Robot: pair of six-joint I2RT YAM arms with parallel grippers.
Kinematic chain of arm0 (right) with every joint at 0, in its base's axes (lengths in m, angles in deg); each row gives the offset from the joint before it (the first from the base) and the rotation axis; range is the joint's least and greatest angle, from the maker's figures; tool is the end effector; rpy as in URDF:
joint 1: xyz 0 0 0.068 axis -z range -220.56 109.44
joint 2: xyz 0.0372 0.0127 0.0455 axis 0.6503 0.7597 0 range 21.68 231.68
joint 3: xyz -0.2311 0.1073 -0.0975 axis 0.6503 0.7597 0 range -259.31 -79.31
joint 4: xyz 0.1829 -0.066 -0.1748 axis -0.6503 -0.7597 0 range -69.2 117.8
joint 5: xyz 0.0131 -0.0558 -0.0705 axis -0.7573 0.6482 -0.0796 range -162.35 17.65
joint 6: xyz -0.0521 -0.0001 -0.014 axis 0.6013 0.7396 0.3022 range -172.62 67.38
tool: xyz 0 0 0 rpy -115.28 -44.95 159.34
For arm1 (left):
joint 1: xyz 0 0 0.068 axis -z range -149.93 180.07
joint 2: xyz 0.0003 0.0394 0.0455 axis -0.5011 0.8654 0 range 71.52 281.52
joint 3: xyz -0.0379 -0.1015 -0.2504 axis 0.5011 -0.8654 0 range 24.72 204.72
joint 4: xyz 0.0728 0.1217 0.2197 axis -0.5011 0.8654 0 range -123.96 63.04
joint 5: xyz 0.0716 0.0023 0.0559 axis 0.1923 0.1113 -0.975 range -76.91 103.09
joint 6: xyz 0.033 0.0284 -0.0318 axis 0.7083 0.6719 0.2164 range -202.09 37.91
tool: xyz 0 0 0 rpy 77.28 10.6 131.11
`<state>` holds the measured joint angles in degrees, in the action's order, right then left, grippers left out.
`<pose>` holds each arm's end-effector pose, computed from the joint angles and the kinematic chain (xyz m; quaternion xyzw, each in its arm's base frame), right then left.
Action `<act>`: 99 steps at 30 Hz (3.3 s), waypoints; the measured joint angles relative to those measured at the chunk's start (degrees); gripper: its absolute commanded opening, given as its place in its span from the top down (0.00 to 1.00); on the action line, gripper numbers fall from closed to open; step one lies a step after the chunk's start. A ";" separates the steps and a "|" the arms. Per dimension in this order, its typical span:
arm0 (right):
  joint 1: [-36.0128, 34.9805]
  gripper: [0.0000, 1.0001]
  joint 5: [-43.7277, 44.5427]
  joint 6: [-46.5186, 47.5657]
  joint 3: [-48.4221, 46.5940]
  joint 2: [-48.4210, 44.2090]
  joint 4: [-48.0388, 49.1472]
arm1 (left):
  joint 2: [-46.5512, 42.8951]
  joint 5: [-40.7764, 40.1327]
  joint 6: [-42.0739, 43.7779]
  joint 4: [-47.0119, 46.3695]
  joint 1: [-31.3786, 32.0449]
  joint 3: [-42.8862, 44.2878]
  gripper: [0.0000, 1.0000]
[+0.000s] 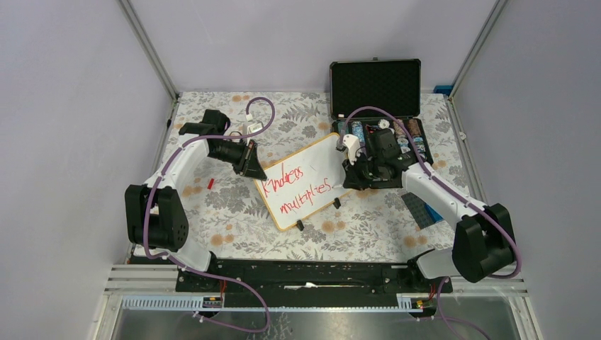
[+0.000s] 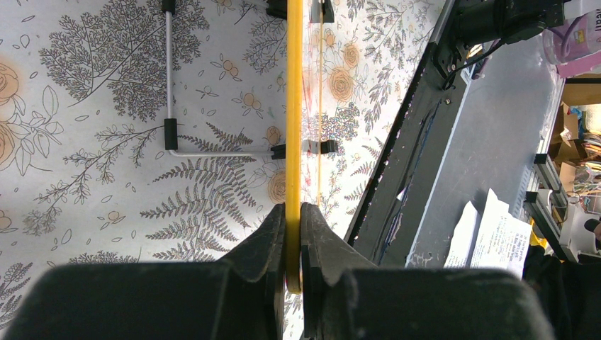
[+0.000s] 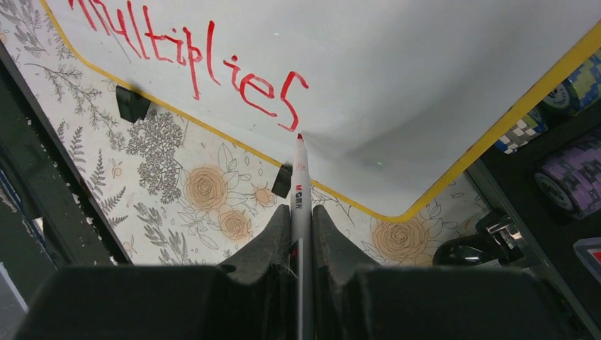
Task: Write a sentence on the whiteboard
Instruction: Write a sentence on the whiteboard, then put down the whiteboard on the whiteboard stand, then pick up the pen cap from the center of the board.
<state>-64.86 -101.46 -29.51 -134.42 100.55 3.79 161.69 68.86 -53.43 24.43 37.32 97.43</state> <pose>0.2554 0.1343 0.2509 -0.4459 0.7904 0.2380 0.3462 0.2894 -0.0664 0.2701 0.3252 0.8167 -0.4358 0.1932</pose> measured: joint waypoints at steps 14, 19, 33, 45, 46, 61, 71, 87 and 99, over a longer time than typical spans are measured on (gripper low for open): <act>0.15 1.00 1.49 -1.51 -1.18 2.03 0.48 | 0.00 -0.04 -0.22 -0.22 0.04 0.00 1.00; 0.37 1.00 1.62 -1.49 -1.68 2.01 -0.37 | 0.00 -0.07 -0.28 -0.26 0.04 0.00 0.90; 0.68 1.00 -6.67 0.13 -10.99 -1.33 -10.12 | -0.50 -3.37 -0.48 0.79 1.29 9.94 0.48; 0.68 1.00 -9.57 -5.25 -13.38 -4.46 -11.63 | -9.68 -11.74 -2.54 -5.55 -26.18 -3.02 0.51; 0.70 1.00 -9.62 -5.64 -13.38 -4.81 -11.61 | -9.01 -13.31 -2.51 -5.75 -26.77 -4.31 0.51; 0.90 1.00 -12.61 -11.54 -12.85 -5.75 -10.01 | -1.11 -30.23 -3.39 -24.94 -28.72 -18.47 0.61; 0.98 1.00 -12.61 -12.02 -12.85 -5.60 -9.88 | 3.69 -32.11 -2.99 -30.27 -27.47 -18.75 0.61; 1.05 1.00 -12.48 -12.02 -12.85 -5.60 -9.88 | 5.46 -35.67 -2.95 -35.95 -21.66 -19.61 0.82; 1.09 1.00 -12.41 -12.52 -13.88 -5.33 -9.97 | 4.22 -34.29 -1.64 -26.03 -21.53 -14.47 1.00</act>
<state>-63.76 -113.87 -42.03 -148.30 95.22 -6.17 165.91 34.57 -55.07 -1.60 15.79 82.96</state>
